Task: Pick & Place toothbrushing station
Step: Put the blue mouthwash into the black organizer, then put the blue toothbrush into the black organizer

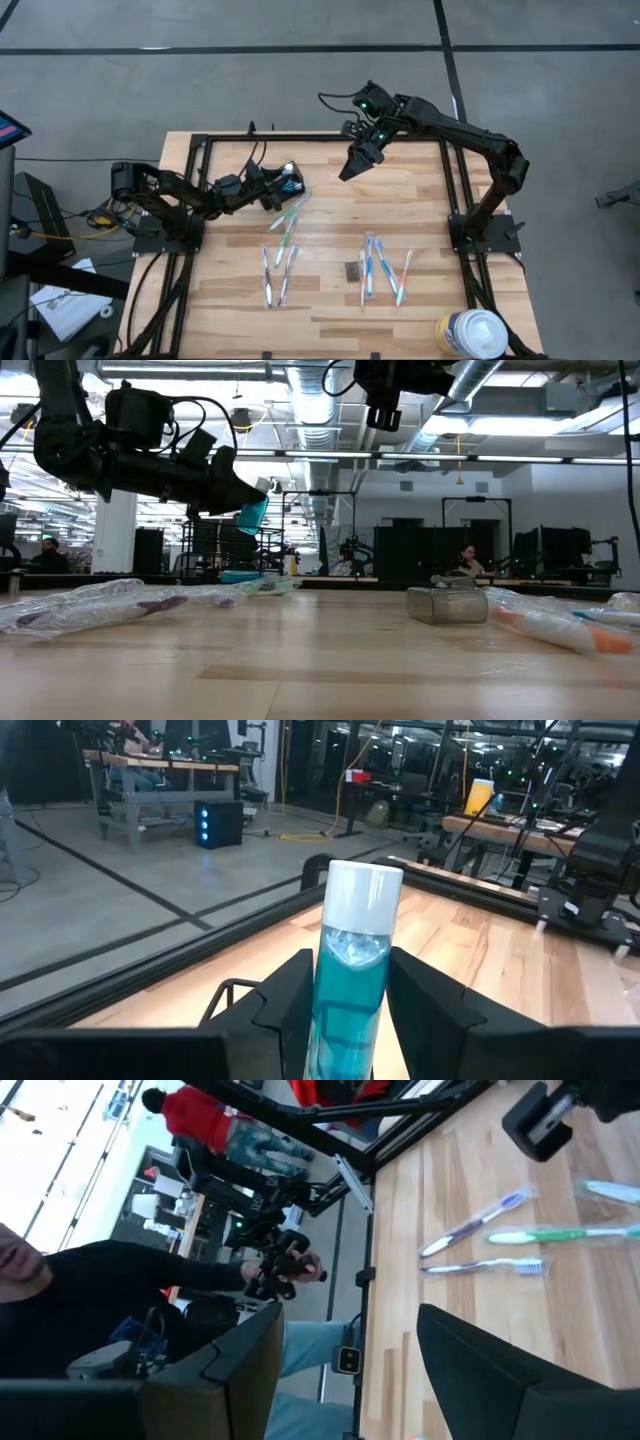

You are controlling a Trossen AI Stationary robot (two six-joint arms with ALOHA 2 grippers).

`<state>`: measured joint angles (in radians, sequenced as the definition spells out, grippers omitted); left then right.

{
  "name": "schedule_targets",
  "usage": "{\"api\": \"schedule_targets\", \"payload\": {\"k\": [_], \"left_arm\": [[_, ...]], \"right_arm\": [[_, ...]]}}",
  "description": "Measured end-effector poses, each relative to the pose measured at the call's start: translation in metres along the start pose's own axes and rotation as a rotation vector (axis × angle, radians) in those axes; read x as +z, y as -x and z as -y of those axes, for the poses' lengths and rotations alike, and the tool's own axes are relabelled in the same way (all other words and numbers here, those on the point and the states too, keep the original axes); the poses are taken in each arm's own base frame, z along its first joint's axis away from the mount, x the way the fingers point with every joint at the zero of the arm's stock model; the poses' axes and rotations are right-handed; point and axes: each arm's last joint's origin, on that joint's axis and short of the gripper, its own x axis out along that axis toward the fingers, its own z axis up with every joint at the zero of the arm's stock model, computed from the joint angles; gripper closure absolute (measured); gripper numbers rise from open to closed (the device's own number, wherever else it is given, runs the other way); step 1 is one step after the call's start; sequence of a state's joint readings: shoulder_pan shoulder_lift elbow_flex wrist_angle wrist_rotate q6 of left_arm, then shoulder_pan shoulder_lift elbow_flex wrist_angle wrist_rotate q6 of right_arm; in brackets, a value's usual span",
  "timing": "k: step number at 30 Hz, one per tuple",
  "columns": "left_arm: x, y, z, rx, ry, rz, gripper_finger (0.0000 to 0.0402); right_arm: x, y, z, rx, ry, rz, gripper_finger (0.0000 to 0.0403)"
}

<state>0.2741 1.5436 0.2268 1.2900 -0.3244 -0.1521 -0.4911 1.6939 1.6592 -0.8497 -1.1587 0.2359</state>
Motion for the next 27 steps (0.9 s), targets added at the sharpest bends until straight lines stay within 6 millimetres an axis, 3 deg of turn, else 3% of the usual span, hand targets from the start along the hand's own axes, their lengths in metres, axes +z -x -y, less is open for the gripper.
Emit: {"api": "schedule_targets", "payload": {"k": [8, 19, 27], "left_arm": [[0.0, 0.0, 0.0, -0.001, 0.003, 0.0, 0.0274], [-0.0001, 0.0, 0.0007, -0.025, 0.007, -0.003, 0.0198], [0.005, 0.0003, 0.002, -0.054, 0.024, 0.046, 0.0192]], "right_arm": [[0.0002, 0.0, -0.0008, 0.023, 0.004, -0.003, 0.0182], [0.0017, 0.0, -0.0012, 0.029, 0.012, 0.003, 0.0182], [0.0037, 0.0001, -0.0018, 0.032, 0.015, 0.012, 0.0182]]}}
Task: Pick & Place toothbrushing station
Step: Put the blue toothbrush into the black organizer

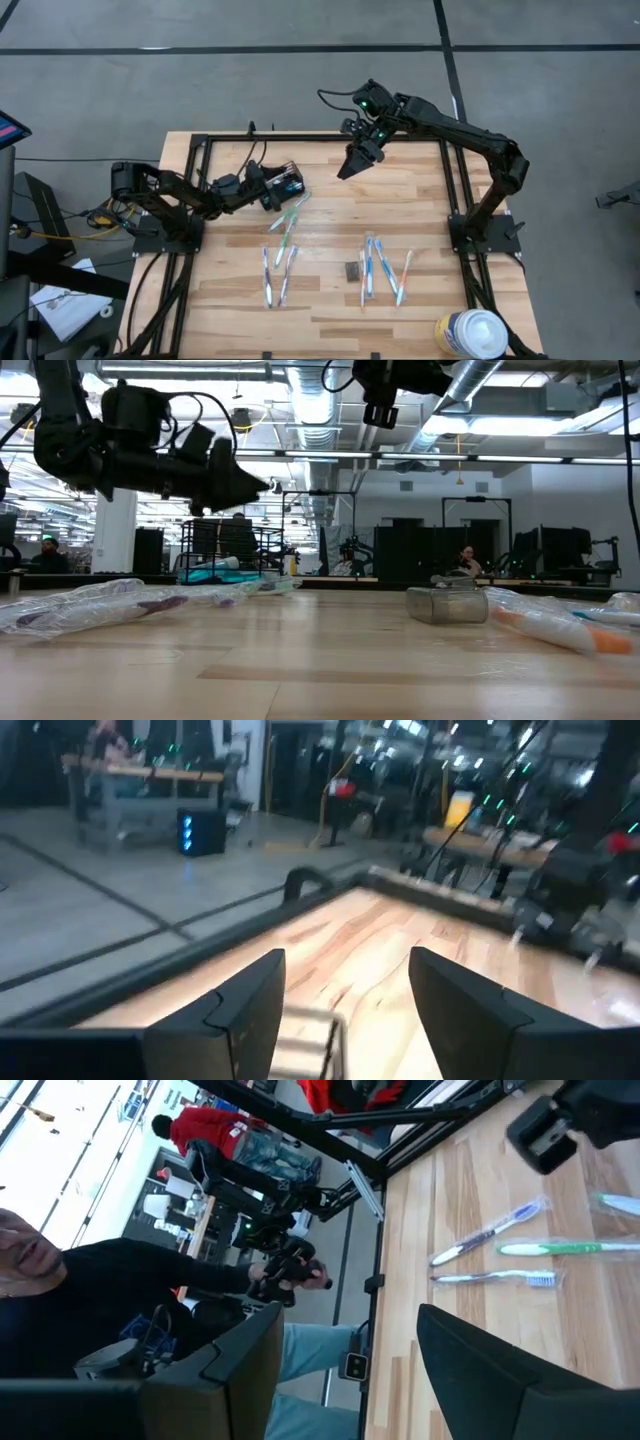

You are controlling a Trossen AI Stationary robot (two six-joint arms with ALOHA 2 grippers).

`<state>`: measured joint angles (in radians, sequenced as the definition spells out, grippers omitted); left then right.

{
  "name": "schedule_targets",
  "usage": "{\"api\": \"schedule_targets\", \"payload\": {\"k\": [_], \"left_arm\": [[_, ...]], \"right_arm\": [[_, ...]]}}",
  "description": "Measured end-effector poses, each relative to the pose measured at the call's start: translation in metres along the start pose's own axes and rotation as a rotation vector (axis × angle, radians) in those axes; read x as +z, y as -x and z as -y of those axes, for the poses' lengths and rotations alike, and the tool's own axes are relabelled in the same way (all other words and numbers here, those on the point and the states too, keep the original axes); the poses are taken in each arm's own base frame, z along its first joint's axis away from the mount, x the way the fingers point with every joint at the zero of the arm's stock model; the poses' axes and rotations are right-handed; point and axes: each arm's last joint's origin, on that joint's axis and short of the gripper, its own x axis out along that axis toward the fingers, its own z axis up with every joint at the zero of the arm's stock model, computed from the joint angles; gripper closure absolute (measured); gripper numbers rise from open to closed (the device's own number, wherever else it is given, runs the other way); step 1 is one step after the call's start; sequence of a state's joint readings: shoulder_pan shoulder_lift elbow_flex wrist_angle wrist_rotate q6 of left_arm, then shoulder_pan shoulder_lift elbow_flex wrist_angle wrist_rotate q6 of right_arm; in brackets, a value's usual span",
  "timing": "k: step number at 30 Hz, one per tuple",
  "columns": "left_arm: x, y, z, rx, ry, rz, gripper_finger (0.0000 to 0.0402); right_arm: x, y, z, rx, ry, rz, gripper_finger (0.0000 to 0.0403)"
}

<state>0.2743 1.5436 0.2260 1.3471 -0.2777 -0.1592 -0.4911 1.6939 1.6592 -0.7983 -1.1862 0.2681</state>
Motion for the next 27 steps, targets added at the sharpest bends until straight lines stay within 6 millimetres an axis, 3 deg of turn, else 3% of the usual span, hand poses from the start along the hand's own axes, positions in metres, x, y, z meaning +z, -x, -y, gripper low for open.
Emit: {"api": "schedule_targets", "payload": {"k": [3, 7, 12, 20, 23, 27], "left_arm": [[0.014, 0.001, 0.003, -0.074, 0.054, 0.132, 0.0192], [0.049, 0.005, 0.01, -0.186, 0.14, 0.313, 0.0202], [0.101, 0.012, 0.021, -0.383, 0.238, 0.437, 0.0231], [0.169, 0.02, 0.036, -0.502, 0.228, 0.281, 0.0262], [0.19, 0.021, 0.035, -0.523, 0.188, 0.217, 0.0263], [0.191, 0.016, 0.033, -0.57, 0.169, 0.021, 0.0263]], "right_arm": [[0.003, 0.0, -0.001, 0.005, 0.023, 0.016, 0.0182], [0.011, -0.007, -0.009, 0.034, 0.11, 0.041, 0.0182], [0.032, -0.018, -0.04, 0.113, 0.323, 0.116, 0.0182], [0.055, -0.022, -0.1, 0.202, 0.577, 0.403, 0.0182], [0.06, -0.018, -0.108, 0.164, 0.611, 0.536, 0.0182], [0.065, -0.021, -0.108, 0.063, 0.614, 0.703, 0.0182]]}}
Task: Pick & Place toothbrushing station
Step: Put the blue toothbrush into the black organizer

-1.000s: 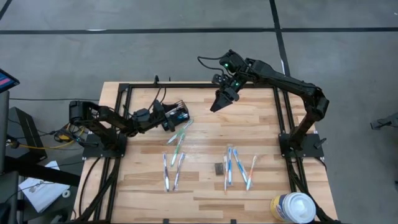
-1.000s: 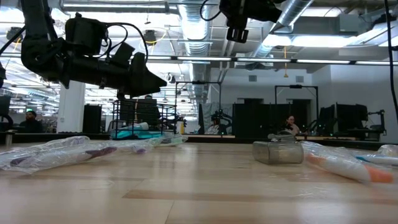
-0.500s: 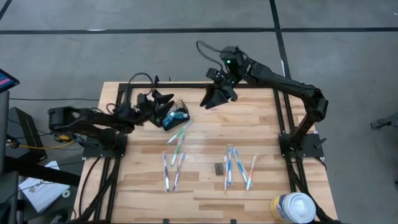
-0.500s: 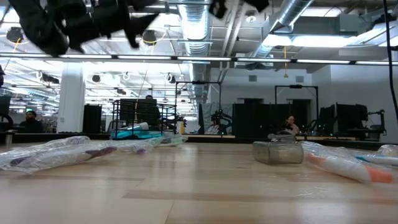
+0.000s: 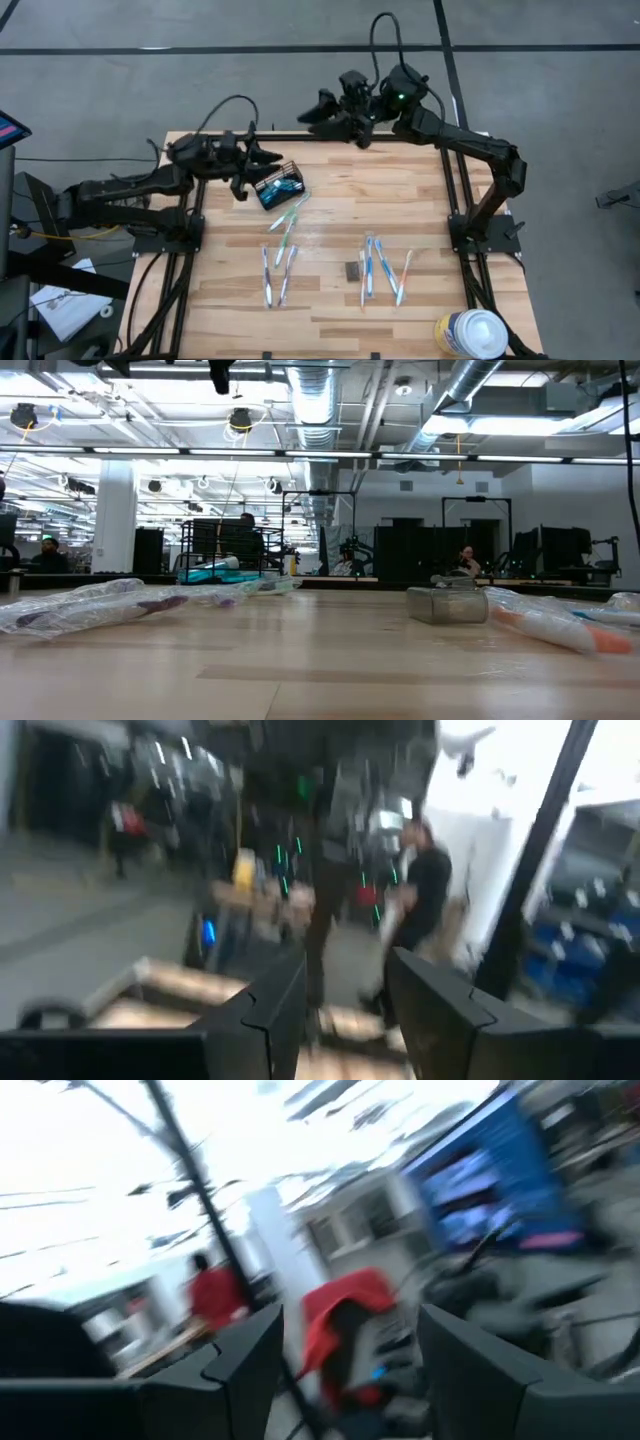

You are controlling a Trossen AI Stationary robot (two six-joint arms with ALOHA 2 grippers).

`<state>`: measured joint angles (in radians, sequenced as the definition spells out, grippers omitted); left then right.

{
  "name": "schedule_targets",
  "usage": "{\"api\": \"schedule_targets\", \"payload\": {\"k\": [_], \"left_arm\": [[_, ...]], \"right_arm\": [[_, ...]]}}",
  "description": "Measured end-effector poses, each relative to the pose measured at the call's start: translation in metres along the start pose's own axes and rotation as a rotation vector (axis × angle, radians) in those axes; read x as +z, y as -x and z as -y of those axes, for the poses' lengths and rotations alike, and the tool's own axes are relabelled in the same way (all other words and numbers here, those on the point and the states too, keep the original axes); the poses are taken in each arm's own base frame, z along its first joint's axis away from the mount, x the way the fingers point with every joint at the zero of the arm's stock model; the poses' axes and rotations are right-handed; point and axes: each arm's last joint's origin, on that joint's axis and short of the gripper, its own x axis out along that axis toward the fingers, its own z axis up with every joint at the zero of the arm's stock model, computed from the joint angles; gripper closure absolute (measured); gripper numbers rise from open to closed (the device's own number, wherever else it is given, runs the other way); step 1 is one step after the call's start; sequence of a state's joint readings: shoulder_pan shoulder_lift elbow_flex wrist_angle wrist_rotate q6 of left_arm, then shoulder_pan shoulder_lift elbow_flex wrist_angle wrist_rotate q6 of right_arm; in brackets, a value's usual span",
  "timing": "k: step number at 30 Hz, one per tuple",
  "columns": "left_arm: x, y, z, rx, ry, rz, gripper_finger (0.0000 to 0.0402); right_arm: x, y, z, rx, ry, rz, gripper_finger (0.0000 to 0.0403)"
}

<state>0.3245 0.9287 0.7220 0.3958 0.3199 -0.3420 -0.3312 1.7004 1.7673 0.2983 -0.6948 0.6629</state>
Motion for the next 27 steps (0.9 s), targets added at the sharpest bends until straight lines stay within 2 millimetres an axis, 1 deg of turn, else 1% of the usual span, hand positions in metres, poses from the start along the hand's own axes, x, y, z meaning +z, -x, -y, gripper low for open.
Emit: {"api": "schedule_targets", "payload": {"k": [3, 6, 10, 14, 17, 22, 25, 27], "left_arm": [[-0.002, 0.0, -0.001, -0.056, 0.025, -0.096, 0.0263], [-0.008, 0.002, -0.005, -0.111, 0.058, -0.19, 0.0263], [-0.017, 0.009, -0.015, -0.125, 0.051, -0.313, 0.0263], [-0.026, 0.015, -0.024, -0.076, -0.005, -0.406, 0.0263], [-0.034, 0.019, -0.03, -0.01, 0.014, -0.49, 0.0263], [-0.059, 0.023, -0.038, 0.166, 0.023, -0.698, 0.0264], [-0.073, 0.02, -0.043, 0.264, 0.033, -0.798, 0.0267], [-0.082, 0.016, -0.043, 0.282, 0.071, -0.84, 0.0269]], "right_arm": [[-0.004, -0.005, 0.004, -0.094, 0.003, 0.067, 0.0182], [-0.007, -0.012, 0.001, -0.15, 0.054, 0.121, 0.0182], [-0.018, -0.019, 0.0, -0.242, 0.063, 0.106, 0.0182], [-0.036, -0.021, 0.004, -0.407, -0.003, 0.007, 0.0182], [-0.047, -0.022, 0.006, -0.464, -0.054, -0.053, 0.0182], [-0.057, -0.023, 0.004, -0.485, -0.096, -0.13, 0.0182], [-0.059, -0.023, 0.004, -0.447, -0.113, -0.178, 0.0182], [-0.06, -0.021, 0.005, -0.406, -0.12, -0.215, 0.0182]]}}
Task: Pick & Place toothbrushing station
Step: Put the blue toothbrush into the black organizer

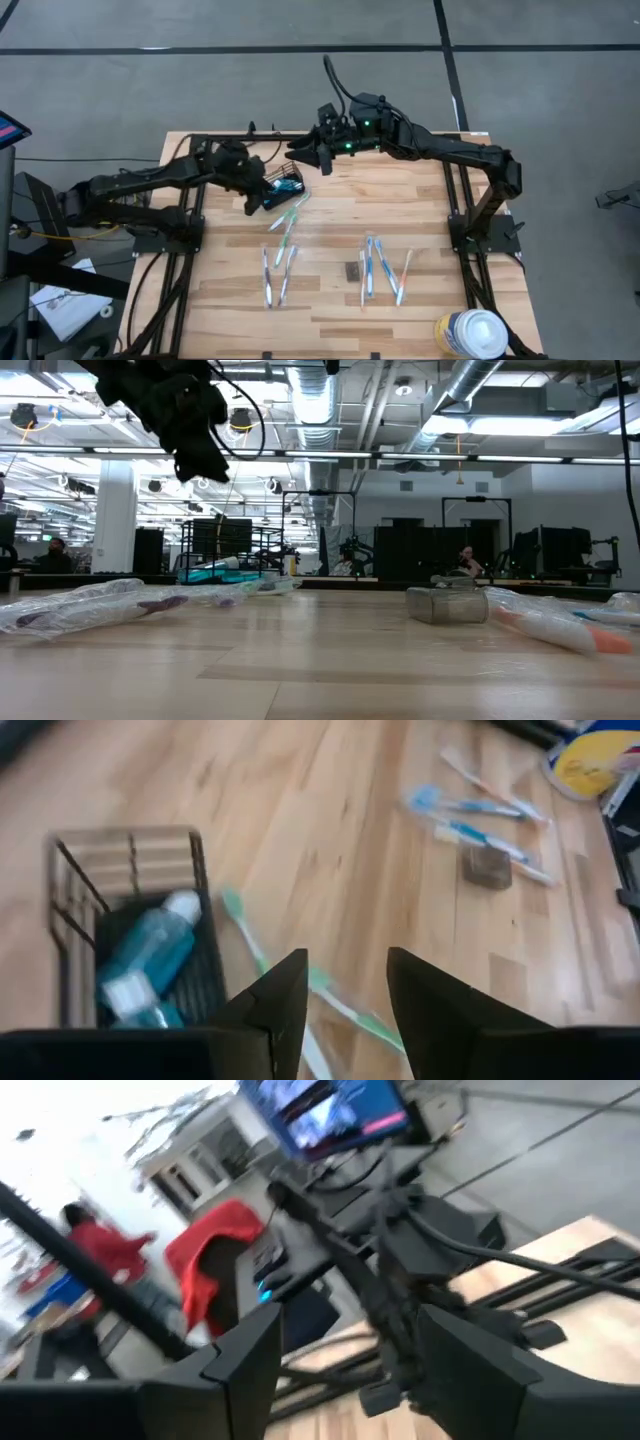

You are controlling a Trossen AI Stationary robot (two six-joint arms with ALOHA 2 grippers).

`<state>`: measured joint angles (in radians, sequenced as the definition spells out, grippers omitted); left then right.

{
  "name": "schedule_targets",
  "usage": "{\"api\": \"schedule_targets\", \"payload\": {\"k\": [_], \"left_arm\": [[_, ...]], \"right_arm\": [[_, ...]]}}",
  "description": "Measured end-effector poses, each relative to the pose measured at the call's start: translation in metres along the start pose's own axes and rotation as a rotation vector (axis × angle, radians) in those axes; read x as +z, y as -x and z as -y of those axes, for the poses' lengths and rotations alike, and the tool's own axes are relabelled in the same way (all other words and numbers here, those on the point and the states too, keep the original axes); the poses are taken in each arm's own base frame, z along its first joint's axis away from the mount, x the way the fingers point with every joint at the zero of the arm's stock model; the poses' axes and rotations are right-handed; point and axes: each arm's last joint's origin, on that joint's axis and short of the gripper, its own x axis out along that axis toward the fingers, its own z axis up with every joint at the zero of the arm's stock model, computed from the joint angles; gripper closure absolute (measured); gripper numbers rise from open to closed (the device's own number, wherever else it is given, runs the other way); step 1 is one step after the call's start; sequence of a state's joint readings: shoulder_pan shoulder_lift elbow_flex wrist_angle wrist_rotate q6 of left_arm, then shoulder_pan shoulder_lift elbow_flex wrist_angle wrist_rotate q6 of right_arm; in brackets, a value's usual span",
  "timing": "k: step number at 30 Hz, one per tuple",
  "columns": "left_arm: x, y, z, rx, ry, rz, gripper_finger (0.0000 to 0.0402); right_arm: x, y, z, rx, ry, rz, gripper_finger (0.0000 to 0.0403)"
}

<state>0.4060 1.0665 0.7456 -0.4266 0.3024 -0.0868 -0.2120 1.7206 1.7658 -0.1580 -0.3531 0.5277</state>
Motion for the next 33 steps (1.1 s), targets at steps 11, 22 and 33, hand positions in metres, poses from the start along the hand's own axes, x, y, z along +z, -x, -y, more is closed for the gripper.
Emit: {"api": "schedule_targets", "payload": {"k": [11, 22, 33], "left_arm": [[-0.015, -0.037, 0.036, -0.024, 0.085, -0.164, 0.027], [-0.027, -0.073, 0.022, 0.194, 0.17, -0.254, 0.028], [-0.036, -0.093, 0.016, 0.25, 0.188, -0.327, 0.027]], "right_arm": [[0.001, 0.007, 0.008, 0.204, 0.075, -0.133, 0.0182], [0.006, 0.013, 0.015, 0.309, 0.084, -0.18, 0.0182], [0.007, 0.013, 0.014, 0.339, 0.1, -0.183, 0.0182]]}}
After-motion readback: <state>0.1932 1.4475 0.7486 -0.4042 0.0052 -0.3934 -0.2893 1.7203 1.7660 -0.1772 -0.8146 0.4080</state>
